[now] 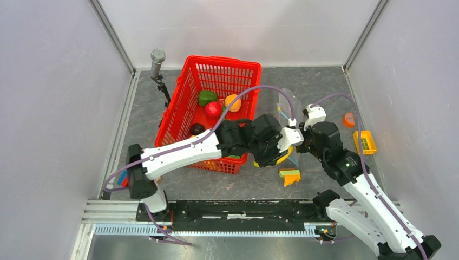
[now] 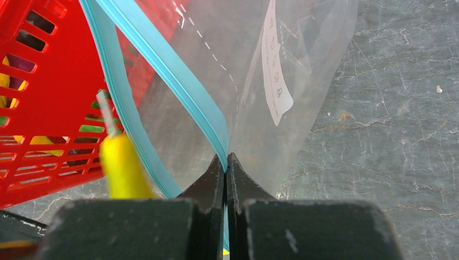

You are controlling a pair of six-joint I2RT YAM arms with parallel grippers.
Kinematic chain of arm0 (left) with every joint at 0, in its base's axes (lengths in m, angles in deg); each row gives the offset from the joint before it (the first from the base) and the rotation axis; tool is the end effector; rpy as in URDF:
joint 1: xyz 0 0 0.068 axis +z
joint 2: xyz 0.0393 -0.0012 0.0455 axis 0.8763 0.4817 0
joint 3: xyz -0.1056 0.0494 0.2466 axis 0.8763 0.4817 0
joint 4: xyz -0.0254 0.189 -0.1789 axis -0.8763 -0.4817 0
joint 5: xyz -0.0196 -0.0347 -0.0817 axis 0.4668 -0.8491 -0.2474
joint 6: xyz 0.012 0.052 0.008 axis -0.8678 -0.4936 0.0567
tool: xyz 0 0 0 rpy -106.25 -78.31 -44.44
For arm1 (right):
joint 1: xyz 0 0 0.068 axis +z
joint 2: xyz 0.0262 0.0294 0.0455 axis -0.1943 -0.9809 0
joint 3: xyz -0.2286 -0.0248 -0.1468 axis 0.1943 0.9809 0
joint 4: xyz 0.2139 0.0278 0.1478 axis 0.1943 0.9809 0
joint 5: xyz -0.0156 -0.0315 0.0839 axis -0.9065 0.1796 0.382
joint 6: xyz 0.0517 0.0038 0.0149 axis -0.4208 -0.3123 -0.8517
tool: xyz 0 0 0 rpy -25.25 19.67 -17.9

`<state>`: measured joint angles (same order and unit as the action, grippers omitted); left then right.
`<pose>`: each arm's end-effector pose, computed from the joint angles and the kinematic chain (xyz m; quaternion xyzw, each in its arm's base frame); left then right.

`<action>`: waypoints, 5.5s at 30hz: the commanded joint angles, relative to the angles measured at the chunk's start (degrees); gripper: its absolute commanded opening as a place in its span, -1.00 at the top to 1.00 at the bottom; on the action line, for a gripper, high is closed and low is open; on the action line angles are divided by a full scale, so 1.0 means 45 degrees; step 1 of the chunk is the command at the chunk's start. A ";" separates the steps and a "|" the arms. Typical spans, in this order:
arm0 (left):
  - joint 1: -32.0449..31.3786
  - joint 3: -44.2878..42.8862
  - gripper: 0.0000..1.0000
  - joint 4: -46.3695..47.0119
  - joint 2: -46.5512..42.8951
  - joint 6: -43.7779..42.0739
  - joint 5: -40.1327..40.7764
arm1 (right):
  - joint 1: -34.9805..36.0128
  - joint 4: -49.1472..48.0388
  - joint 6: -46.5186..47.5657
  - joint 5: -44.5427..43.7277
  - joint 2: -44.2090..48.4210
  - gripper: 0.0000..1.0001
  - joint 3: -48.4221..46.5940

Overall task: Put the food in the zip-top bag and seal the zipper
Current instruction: Place the fake fruit in the zipper food storage bag, then adjust the zipper food storage bag at the center of the board, then pick up the fake fruit from the bin, then place the fake fruit in the zipper food storage bag.

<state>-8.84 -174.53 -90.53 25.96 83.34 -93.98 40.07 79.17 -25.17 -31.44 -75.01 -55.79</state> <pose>0.1199 -0.3436 0.3573 0.5738 0.7274 -0.2534 0.2782 0.1400 0.0711 0.3038 -0.0428 0.8670 0.1373 0.4771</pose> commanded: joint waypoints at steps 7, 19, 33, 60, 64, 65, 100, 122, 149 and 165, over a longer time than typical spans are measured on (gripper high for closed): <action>0.0023 -0.2599 0.84 -0.1427 0.1644 0.0591 0.2402 | -0.0027 0.0584 0.0213 0.0304 0.0576 1.00 -0.0686; 0.0618 -0.5896 0.79 -0.3199 0.4031 0.2820 0.3627 | -0.0027 -0.0853 -0.1987 0.1058 0.2235 1.00 0.0786; 0.0788 -0.6677 -0.25 -0.2985 0.4080 0.3662 0.4859 | -0.0030 -0.3067 -0.4793 0.1523 0.2761 1.00 0.2043; 0.1869 0.2918 -1.00 0.4435 -0.6423 0.4297 0.5221 | -0.0878 -0.1318 -0.3688 0.0598 -0.0589 1.00 -0.3178; 0.2026 0.3536 -1.00 0.4381 -0.7031 0.4363 0.5429 | -0.2842 -0.4426 -0.5584 0.5506 -0.0089 1.00 -0.3405; 0.2077 0.3746 -1.00 0.4400 -0.7139 0.4363 0.5523 | -0.3009 -0.4477 -0.5435 0.5621 -0.0195 1.00 -0.3796; 0.8123 0.3371 -0.99 0.6551 -0.0090 0.5778 0.2609 | -0.3376 -0.1847 -0.2171 0.2754 0.1754 1.00 -0.0071; 0.8392 -0.0247 -0.99 0.7316 0.5973 0.6422 0.4385 | -0.3378 -0.2276 -0.2399 0.3605 0.1468 1.00 0.0622; 0.7923 0.4874 0.06 0.8796 -0.1908 0.5619 0.1731 | -0.3369 -0.3228 -0.3069 0.3744 0.1634 1.00 0.1326; 0.2776 0.5305 0.05 0.8359 -0.5339 0.4551 0.0948 | -0.3368 -0.3258 -0.3246 0.4894 0.2868 1.00 0.1589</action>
<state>9.85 -148.26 -52.70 0.71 107.16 -91.75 25.03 64.63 -40.01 -10.61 -65.24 -48.16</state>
